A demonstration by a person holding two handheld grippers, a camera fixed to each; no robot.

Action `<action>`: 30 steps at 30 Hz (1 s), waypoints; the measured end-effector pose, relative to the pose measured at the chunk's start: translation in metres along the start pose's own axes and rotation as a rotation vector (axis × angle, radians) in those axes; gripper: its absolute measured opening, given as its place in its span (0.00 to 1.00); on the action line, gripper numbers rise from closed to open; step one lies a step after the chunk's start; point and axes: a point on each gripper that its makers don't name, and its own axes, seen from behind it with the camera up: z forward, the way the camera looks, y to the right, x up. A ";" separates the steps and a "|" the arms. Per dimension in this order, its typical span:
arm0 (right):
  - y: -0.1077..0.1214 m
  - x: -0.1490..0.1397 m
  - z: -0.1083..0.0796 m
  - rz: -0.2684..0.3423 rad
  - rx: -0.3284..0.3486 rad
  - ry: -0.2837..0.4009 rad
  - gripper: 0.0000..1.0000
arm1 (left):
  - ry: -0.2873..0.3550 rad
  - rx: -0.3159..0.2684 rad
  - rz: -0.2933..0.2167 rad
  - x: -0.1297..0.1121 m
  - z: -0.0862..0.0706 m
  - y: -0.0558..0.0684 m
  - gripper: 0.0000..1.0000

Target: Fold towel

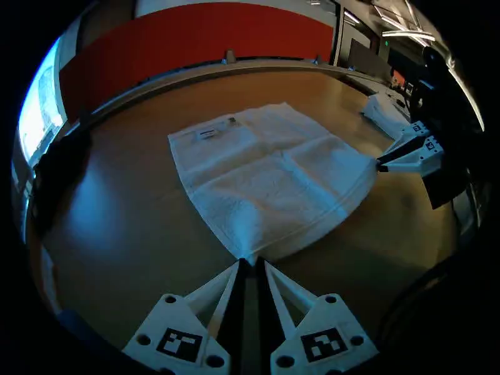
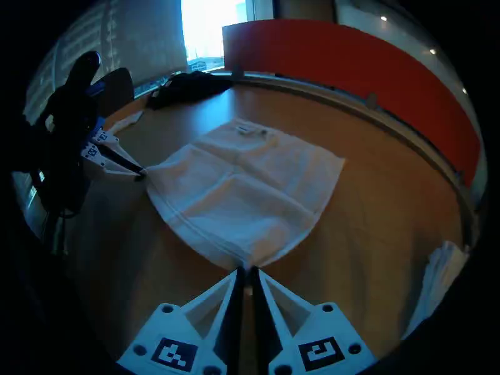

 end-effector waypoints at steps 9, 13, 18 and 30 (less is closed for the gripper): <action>0.000 0.015 -0.015 -0.033 -0.010 0.012 0.09 | 0.013 0.008 -0.015 0.013 -0.016 -0.002 0.12; 0.000 0.026 -0.025 -0.037 -0.018 0.025 0.09 | 0.016 0.006 -0.032 0.019 -0.027 -0.001 0.12; 0.001 0.039 -0.038 -0.042 -0.028 0.042 0.09 | 0.018 0.005 -0.044 0.026 -0.043 0.001 0.12; -0.008 0.066 -0.073 -0.054 -0.030 0.077 0.09 | 0.016 0.003 -0.037 0.044 -0.077 0.005 0.12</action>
